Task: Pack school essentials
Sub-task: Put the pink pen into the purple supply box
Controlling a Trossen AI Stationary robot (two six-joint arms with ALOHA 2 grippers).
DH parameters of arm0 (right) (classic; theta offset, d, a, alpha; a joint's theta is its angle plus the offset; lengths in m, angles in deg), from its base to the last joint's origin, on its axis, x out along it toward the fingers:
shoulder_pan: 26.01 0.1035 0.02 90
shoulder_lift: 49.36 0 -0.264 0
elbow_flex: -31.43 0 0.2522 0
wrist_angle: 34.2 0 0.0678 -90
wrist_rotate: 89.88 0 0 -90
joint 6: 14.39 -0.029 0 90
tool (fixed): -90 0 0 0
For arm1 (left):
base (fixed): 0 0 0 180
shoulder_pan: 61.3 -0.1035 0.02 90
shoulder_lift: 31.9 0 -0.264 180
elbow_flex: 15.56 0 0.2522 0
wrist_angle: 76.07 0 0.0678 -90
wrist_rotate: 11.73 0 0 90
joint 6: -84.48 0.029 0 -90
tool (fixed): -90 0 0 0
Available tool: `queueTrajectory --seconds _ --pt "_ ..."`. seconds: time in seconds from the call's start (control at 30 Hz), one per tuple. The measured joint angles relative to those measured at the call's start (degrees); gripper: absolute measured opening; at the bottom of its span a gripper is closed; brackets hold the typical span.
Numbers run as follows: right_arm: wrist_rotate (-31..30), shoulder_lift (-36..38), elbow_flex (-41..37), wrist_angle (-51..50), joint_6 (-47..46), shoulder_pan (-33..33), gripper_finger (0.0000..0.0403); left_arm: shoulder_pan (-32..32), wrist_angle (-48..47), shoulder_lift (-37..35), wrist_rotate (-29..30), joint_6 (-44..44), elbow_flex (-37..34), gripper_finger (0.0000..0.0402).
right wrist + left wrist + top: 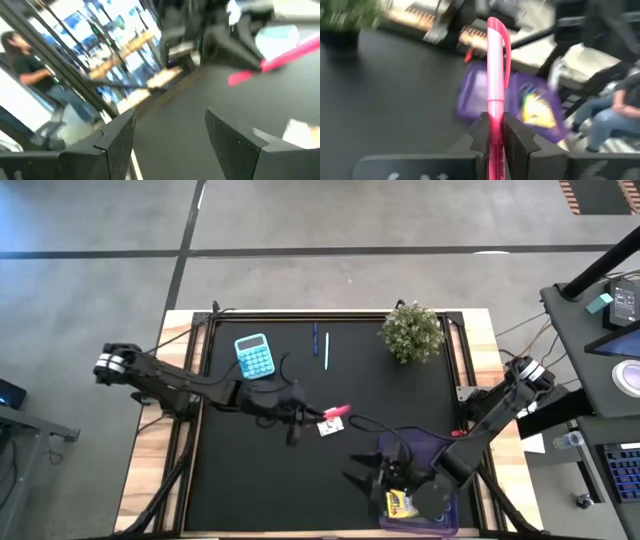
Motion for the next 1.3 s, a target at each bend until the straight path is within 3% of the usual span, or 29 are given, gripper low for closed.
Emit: queueTrajectory --seconds 0.1,0.23,0.67,1.07,1.2,1.3 --pt "-3.4 1.1 0.0 4.8 8.7 -0.1 0.0228 2.0 3.7 -1.3 0.0 1.2 0.6 0.0015" --pt "-7.9 3.4 0.0 3.4 11.4 -0.6 0.0228 4.4 7.6 -1.5 -0.1 1.2 1.2 0.0015" --pt "-5.2 5.3 0.0 1.9 16.0 -4.7 0.0228 6.8 22.8 1.5 0.2 0.8 2.3 0.0015" --pt "-1.4 5.4 0.0 2.8 17.4 -9.9 0.0228 6.7 22.7 5.3 1.5 0.8 5.9 0.0015" --pt "-1.2 5.7 0.0 3.0 17.0 -10.4 0.0208 6.7 22.8 5.4 1.7 0.8 5.9 0.0015" --pt "-1.1 5.9 0.0 3.0 16.6 -10.4 0.0163 6.6 22.8 5.4 2.2 1.0 5.9 0.0015"
